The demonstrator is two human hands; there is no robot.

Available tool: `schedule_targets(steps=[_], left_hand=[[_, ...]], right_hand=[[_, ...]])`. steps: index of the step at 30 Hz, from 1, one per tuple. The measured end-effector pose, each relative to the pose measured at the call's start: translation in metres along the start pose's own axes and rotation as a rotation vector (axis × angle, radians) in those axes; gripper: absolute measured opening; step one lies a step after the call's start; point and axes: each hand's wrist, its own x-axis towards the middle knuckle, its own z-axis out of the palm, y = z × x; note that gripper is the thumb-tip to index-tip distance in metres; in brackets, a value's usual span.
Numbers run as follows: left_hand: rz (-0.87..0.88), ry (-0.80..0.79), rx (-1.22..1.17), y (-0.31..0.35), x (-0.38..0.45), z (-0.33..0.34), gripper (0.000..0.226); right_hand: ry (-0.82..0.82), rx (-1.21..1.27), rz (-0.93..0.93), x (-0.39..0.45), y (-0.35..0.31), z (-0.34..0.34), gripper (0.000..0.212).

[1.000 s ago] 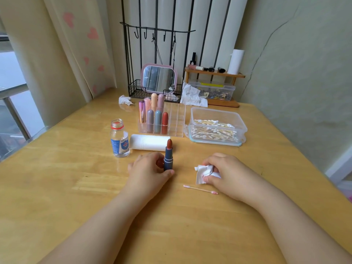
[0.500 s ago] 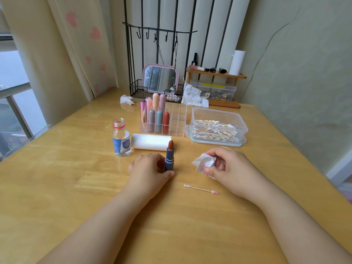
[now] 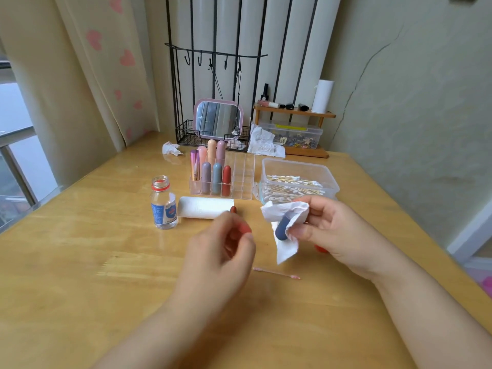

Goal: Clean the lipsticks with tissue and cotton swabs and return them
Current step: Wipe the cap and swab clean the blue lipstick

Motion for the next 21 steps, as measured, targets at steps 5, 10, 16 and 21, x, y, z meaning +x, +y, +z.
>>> schedule_targets(steps=[5, 10, 16, 21], left_hand=[[-0.158, -0.255, -0.140, -0.003, -0.004, 0.007, 0.030], [-0.230, -0.373, -0.376, 0.005, -0.004, 0.008, 0.028], [-0.288, -0.433, -0.495, 0.008, -0.006, 0.009, 0.031], [-0.395, -0.320, -0.611, 0.004, -0.003, 0.009, 0.025]], right_hand=[[-0.053, 0.120, 0.004, -0.013, -0.010, 0.004, 0.028], [0.003, 0.174, 0.008, -0.029, -0.005, 0.017, 0.032], [0.154, 0.161, -0.009, -0.034, -0.002, 0.019, 0.031], [0.227, 0.046, -0.090, -0.034, -0.004, 0.010, 0.027]])
